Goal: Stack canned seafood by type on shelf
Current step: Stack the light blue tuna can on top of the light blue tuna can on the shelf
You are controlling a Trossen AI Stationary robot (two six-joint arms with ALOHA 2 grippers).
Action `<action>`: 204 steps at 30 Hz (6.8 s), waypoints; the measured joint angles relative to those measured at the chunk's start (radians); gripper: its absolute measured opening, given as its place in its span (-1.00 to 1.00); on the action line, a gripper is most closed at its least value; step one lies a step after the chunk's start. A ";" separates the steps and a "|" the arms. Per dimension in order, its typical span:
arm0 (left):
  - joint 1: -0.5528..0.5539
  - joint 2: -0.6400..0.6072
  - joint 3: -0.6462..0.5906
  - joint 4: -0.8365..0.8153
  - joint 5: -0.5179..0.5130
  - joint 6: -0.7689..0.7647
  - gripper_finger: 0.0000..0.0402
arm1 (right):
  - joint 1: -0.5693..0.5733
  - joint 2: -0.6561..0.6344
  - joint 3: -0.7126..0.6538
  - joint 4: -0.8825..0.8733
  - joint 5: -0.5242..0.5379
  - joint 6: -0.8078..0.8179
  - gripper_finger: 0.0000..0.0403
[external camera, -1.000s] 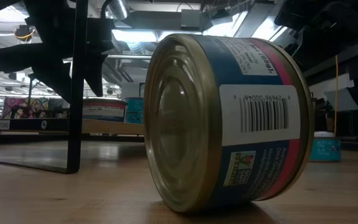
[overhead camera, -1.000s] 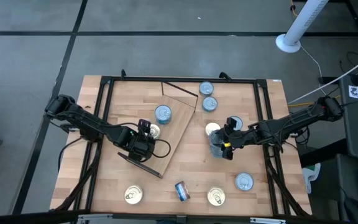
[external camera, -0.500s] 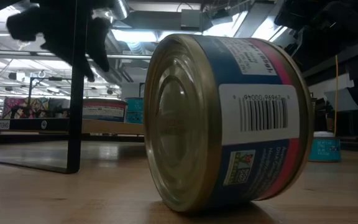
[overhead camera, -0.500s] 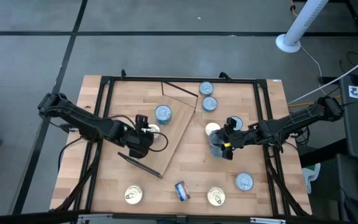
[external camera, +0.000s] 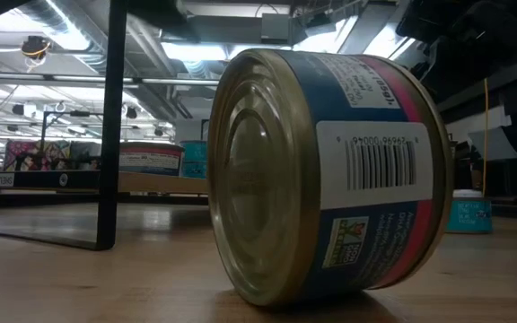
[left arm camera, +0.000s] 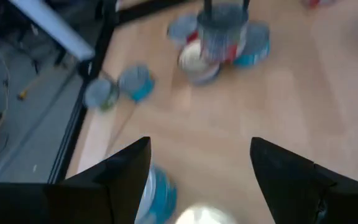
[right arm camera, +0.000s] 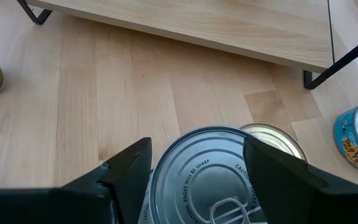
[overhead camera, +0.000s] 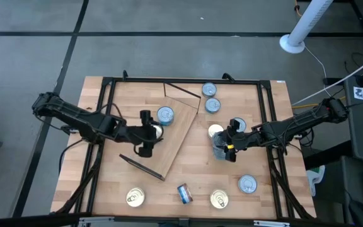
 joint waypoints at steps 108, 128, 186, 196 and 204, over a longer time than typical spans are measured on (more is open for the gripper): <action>0.327 -0.108 -0.010 0.084 0.124 -0.134 0.35 | -1.159 0.547 0.262 -0.083 -0.684 -0.210 0.25; 0.327 -0.108 -0.010 0.085 0.124 -0.135 0.35 | -1.159 0.596 0.262 0.002 -0.739 -0.183 0.25; 0.327 -0.108 -0.010 0.085 0.124 -0.160 0.35 | -1.159 0.613 0.264 0.068 -0.738 -0.132 -0.99; 0.327 -0.108 -0.010 0.085 0.124 -0.160 0.35 | -1.159 0.613 0.272 0.062 -0.752 -0.139 -0.99; 0.327 -0.108 -0.010 0.085 0.124 -0.160 0.35 | -1.159 0.616 0.307 0.022 -0.755 -0.160 -1.00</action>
